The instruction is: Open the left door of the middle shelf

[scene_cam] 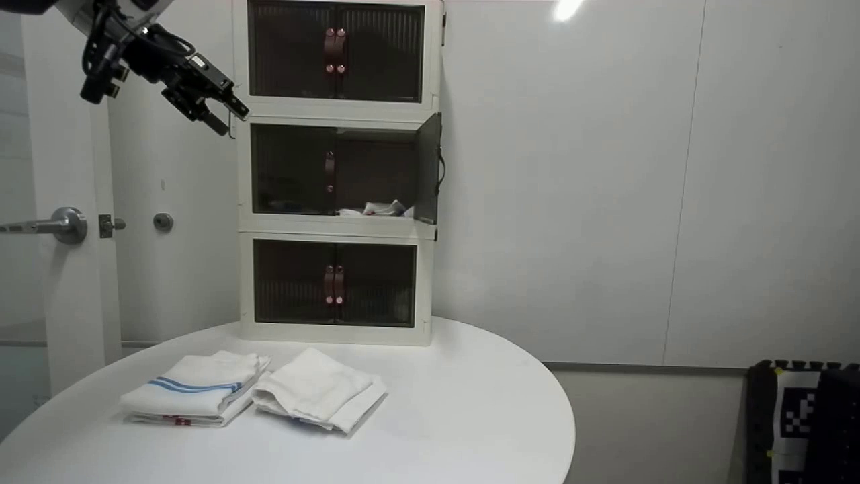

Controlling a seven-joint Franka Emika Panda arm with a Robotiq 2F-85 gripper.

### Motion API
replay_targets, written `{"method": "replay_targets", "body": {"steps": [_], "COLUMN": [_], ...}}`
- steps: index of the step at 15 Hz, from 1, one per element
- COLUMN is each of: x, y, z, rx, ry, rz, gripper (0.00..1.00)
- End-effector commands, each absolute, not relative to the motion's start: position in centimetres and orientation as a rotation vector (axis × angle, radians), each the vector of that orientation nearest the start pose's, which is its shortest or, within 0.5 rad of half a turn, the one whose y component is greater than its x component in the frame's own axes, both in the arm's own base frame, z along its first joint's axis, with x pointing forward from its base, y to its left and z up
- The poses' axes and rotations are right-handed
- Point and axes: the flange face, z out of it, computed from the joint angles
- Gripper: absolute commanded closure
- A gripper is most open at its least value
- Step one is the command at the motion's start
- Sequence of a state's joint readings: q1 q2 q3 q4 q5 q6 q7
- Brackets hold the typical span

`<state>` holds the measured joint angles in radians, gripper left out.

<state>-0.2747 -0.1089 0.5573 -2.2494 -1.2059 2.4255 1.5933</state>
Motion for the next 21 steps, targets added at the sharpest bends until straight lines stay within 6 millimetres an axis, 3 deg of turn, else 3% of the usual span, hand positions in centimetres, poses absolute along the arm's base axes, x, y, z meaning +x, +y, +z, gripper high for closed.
{"method": "replay_targets", "body": {"steps": [1,5,7,11,13,15,21], "x": [52.0,53.6,55.0,58.0,59.4,60.9,64.8], "y": [14.9,15.1,14.6,13.1,12.6,12.1,11.0], "z": [42.9,40.0,36.7,31.4,29.7,28.9,29.6], "rx": [-2.956,-2.723,-2.662,-2.672,-2.684,-2.670,-2.547], "ry": [0.756,0.775,0.764,0.754,0.779,0.838,0.977], "rz": [-1.833,-2.234,-2.367,-2.362,-2.301,-2.267,-2.289], "gripper": [0.00,0.00,0.00,0.00,0.00,0.00,0.00]}}
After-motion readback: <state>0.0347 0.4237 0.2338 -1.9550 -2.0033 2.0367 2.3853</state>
